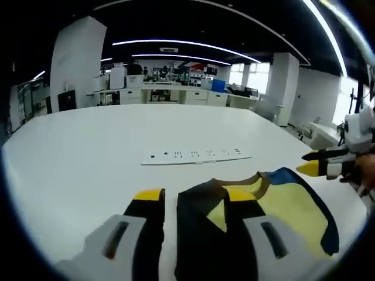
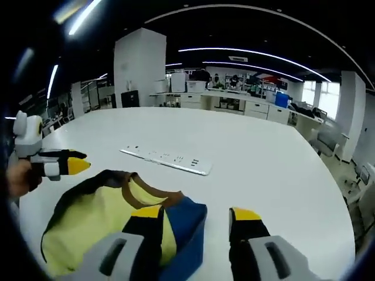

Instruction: Fold the garment on the visible template until the final outline fits inside the template.

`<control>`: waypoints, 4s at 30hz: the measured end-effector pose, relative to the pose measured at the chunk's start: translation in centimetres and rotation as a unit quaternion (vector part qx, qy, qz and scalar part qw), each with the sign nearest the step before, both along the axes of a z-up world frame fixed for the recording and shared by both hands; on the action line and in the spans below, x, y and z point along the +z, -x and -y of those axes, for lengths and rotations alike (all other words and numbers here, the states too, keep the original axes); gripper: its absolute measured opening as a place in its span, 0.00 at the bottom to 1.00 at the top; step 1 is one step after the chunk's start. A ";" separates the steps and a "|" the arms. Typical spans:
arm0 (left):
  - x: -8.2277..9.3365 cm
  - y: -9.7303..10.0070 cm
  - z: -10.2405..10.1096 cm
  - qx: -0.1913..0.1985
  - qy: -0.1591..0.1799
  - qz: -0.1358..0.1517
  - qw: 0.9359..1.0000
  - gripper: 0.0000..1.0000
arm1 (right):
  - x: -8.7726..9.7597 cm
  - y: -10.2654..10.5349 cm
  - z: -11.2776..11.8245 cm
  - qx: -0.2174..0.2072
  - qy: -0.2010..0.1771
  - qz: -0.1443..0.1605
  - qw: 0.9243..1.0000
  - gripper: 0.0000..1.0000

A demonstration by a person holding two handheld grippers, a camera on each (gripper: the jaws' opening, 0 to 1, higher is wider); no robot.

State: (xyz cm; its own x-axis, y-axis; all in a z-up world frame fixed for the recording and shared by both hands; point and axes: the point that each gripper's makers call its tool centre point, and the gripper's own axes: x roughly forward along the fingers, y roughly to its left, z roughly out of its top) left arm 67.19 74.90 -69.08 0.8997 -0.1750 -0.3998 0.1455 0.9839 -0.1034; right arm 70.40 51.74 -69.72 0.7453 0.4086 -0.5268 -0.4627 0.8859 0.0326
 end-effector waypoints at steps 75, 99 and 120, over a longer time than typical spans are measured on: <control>-5.4 19.8 11.4 -0.174 0.054 -0.072 0.981 0.07 | -4.7 20.8 -1.6 0.185 0.019 0.023 0.982 0.06; -0.8 19.8 7.6 -0.134 0.093 -0.026 0.986 0.00 | -1.1 19.7 -0.4 0.161 0.003 0.060 0.985 0.00; 4.3 18.5 -4.7 0.032 0.099 0.048 0.993 0.00 | 3.2 15.9 5.7 0.101 0.021 0.071 0.992 0.00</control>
